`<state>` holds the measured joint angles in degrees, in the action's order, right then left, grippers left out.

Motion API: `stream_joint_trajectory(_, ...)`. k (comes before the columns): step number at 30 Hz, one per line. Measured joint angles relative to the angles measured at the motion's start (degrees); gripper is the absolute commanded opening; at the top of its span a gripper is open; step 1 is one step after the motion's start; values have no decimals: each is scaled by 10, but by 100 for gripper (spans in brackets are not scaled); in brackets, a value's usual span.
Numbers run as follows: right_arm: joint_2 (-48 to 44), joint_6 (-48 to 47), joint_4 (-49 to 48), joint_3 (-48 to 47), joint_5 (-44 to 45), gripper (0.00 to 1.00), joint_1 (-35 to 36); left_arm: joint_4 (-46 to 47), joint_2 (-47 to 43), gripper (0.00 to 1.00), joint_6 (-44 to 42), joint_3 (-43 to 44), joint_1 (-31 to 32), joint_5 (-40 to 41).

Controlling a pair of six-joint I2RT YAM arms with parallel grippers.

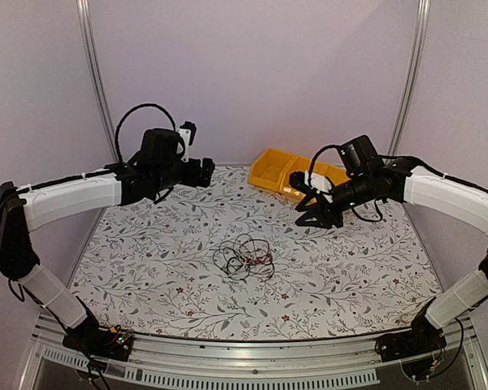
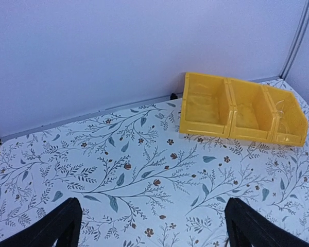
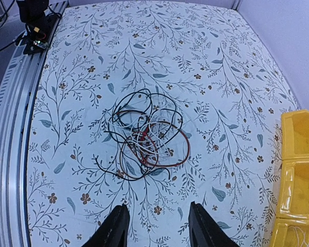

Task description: Untangle the cables

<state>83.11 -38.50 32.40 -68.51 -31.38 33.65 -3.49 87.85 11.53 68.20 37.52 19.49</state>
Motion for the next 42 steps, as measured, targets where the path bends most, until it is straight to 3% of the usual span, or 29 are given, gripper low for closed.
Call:
stream_joint_trajectory(7,102,-64,-6,-78,78,26,128,13,12,78,10,-63,-64,-124)
stream_joint_trajectory(14,239,-117,-9,-164,154,31,214,23,2,78,47,-58,-92,-220)
stream_joint_trajectory(23,332,-165,-2,-194,211,33,239,28,-36,78,81,-58,-119,-278)
stream_joint_trajectory(32,351,-183,6,-208,230,33,242,41,-39,76,128,-58,-167,-340)
stream_joint_trajectory(42,375,-192,15,-216,250,24,247,47,-39,76,138,-58,-171,-371)
